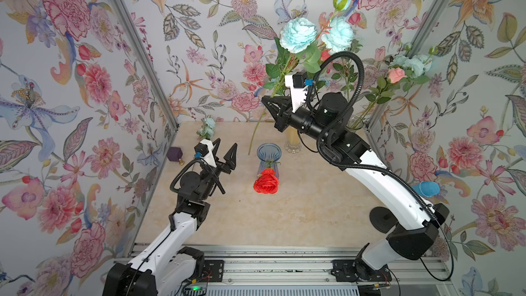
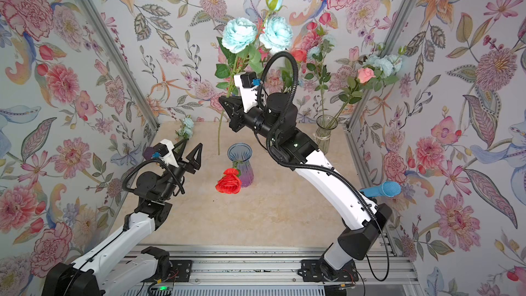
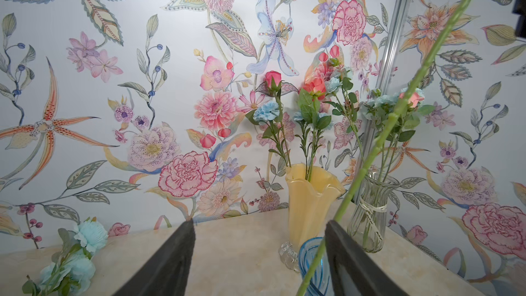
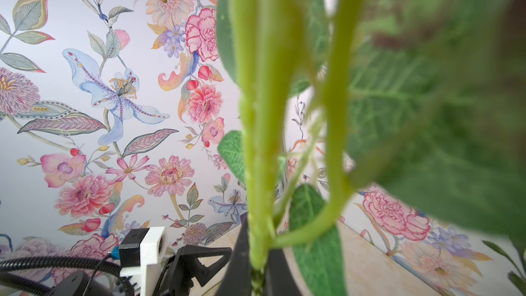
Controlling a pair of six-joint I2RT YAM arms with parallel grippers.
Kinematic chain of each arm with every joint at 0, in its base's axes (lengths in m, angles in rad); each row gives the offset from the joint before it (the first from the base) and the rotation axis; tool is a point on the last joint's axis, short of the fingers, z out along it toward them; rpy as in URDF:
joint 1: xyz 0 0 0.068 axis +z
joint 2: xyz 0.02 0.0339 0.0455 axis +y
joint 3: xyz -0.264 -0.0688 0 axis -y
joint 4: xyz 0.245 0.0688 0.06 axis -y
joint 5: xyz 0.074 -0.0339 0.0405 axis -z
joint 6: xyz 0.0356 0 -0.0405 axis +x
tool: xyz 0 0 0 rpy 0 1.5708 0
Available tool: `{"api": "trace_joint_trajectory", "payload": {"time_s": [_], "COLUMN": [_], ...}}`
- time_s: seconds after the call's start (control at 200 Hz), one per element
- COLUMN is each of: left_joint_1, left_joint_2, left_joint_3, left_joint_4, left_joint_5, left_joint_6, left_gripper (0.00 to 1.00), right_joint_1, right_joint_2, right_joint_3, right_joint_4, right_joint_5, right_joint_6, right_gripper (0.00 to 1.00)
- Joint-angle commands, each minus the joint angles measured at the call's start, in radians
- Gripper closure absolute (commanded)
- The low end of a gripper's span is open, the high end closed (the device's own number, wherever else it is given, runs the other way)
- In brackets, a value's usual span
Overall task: Pick out blue flowers from the vase
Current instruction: Pick up the flower from the vase, then place the flower at the center of the board.
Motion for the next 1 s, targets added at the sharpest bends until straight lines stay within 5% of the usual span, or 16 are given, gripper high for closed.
{"api": "trace_joint_trajectory", "payload": {"time_s": [0.0,0.285,0.515,0.991], "left_joint_1": [0.005,0.026,0.069,0.116], "left_joint_2": [-0.022,0.009,0.100,0.164], "left_joint_3": [0.039,0.136,0.150,0.154], "left_joint_4": [-0.016,-0.101,0.047,0.105], "left_joint_5": [0.130,0.373,0.587,0.651], "left_joint_6": [0.008,-0.027,-0.173,-0.261], "left_gripper": [0.26,0.24,0.27,0.41], "right_joint_1": [-0.037,-0.058,-0.055,-0.033], "right_joint_2": [0.058,0.279,0.331,0.328], "right_joint_3": [0.041,0.273,0.278,0.244], "right_joint_4": [-0.062,-0.353,-0.432,-0.436], "right_joint_5": [-0.144,-0.423,-0.483,-0.541], "right_joint_6": [0.078,0.036,-0.064,-0.148], "right_gripper": [1.00,1.00,1.00,1.00]}}
